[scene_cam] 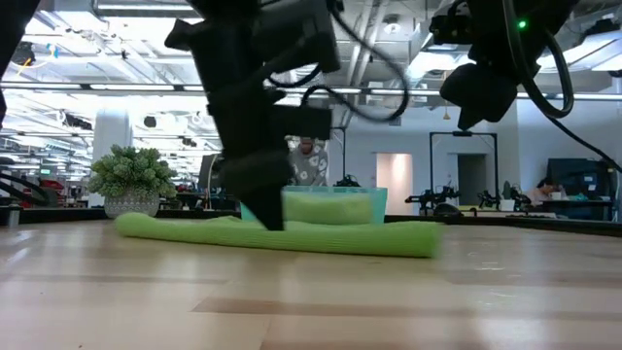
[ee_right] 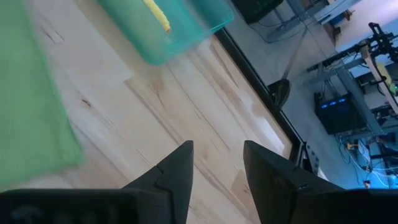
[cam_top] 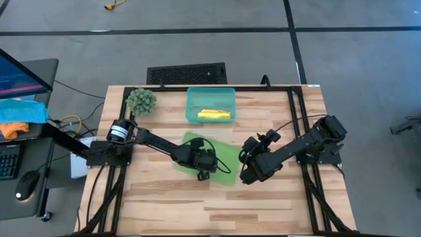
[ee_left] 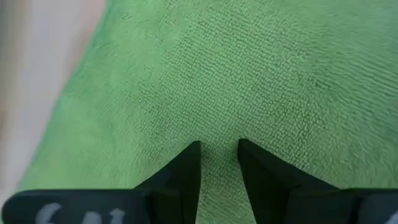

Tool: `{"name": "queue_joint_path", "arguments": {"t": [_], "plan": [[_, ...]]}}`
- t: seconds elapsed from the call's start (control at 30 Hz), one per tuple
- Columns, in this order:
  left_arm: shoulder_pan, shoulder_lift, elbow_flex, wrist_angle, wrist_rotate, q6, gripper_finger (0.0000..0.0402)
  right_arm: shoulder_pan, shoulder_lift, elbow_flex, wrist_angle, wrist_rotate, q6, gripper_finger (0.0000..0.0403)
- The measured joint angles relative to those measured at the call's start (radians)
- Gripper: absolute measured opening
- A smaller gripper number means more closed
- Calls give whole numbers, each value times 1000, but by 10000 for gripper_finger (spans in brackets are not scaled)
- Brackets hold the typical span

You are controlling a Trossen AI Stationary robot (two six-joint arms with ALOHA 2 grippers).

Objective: Roll microfiber towels into tight, uniform cylinder then place into a basket
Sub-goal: Fold the green microfiber cloth

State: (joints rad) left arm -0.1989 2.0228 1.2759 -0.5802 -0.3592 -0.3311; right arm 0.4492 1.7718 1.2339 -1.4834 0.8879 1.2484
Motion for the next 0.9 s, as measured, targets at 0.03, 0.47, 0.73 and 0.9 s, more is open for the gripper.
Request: {"name": "queue_joint_path", "arguments": {"t": [0.03,0.47,0.73,0.9], "plan": [[0,0,7,-48,-29,2,105,0,0,0,0,0,0,163],[-55,11,113,-97,-127,44,105,0,0,1,0,0,-3,163],[-118,11,114,173,-45,100,105,0,0,1,0,0,-3,163],[-137,15,114,196,-46,98,105,0,1,1,0,0,-2,163]]}}
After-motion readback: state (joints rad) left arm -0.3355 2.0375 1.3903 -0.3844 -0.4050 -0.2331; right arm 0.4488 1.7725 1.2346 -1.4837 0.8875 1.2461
